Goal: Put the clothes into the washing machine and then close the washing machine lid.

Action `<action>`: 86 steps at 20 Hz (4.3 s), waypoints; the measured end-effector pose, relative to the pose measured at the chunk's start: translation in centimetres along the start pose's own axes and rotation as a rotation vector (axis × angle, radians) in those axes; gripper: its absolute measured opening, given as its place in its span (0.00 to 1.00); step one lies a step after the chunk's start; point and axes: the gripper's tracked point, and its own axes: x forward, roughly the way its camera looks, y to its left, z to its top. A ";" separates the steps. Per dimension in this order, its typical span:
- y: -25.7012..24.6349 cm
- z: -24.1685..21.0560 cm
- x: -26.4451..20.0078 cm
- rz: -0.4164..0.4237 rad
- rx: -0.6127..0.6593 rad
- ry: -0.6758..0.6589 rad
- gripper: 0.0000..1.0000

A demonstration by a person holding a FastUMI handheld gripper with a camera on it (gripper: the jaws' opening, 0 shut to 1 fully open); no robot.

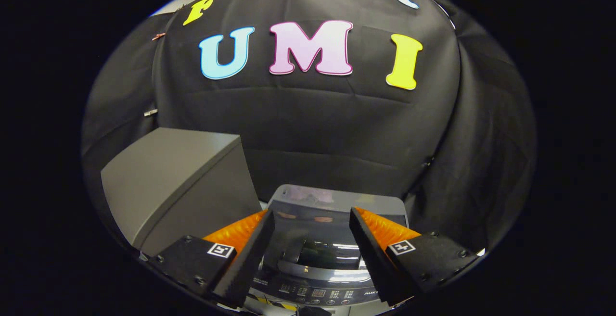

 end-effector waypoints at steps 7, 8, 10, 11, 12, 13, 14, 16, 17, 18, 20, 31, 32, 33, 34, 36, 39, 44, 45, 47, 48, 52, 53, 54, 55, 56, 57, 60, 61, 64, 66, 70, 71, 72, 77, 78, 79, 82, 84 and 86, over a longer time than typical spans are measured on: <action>0.6 7.1 -1.8 -0.019 0.050 -0.150 1.00; 1.3 10.3 -3.1 -0.014 0.062 -0.237 1.00; 1.9 15.2 -5.0 -0.027 0.050 -0.391 0.99; 2.3 15.6 -5.6 -0.039 0.043 -0.429 0.99; 2.7 15.9 -5.9 -0.047 0.044 -0.449 0.99; 3.1 16.0 -6.1 -0.051 0.054 -0.465 0.99; 3.5 16.2 -6.4 -0.051 0.065 -0.475 0.99; 3.5 16.5 -6.6 -0.046 0.072 -0.480 0.99; 3.4 16.4 -6.5 -0.044 0.069 -0.480 0.99; 3.6 16.5 -6.5 -0.040 0.064 -0.480 0.99; 3.8 16.7 -6.6 -0.033 0.054 -0.486 0.99; 3.8 16.7 -6.4 -0.048 0.054 -0.483 0.99; 3.8 16.6 -6.4 -0.051 0.055 -0.481 0.99; 3.7 16.7 -6.4 -0.056 0.056 -0.481 0.99; 3.8 16.7 -6.3 -0.057 0.057 -0.481 0.99; 3.8 16.6 -6.3 -0.058 0.056 -0.479 0.99; 3.7 16.7 -6.3 -0.059 0.052 -0.481 0.99; 3.6 16.7 -6.4 -0.064 0.062 -0.487 0.99; 3.5 16.8 -6.4 -0.066 0.067 -0.490 0.99; 3.5 16.8 -6.3 -0.071 0.075 -0.494 0.99; 3.6 16.8 -6.4 -0.070 0.079 -0.495 0.99; 3.5 16.8 -6.4 -0.070 0.074 -0.498 0.99; 3.5 16.8 -6.3 -0.070 0.071 -0.496 0.99; 3.5 16.8 -6.4 -0.069 0.069 -0.496 0.99; 3.5 16.8 -6.4 -0.069 0.068 -0.497 0.99; 3.5 16.8 -6.4 -0.070 0.067 -0.498 0.99; 3.5 16.8 -6.3 -0.070 0.065 -0.497 0.99; 3.5 16.7 -6.4 -0.073 0.059 -0.493 0.99; 3.5 16.7 -6.3 -0.076 0.059 -0.491 0.99; 3.5 16.7 -6.3 -0.082 0.070 -0.490 0.99; 3.5 16.7 -6.2 -0.082 0.073 -0.487 0.99; 3.4 16.7 -6.3 -0.081 0.068 -0.482 0.99; 3.5 16.7 -6.3 -0.080 0.068 -0.481 0.99; 3.4 16.7 -6.3 -0.080 0.069 -0.480 0.99; 3.5 16.7 -6.3 -0.083 0.065 -0.482 0.99; 3.5 16.7 -6.3 -0.083 0.065 -0.481 0.99; 3.4 16.7 -6.3 -0.084 0.065 -0.480 0.99; 3.4 16.7 -6.3 -0.085 0.066 -0.475 0.99; 3.4 16.7 -6.3 -0.086 0.064 -0.474 0.99; 3.4 16.6 -6.2 -0.087 0.064 -0.470 0.99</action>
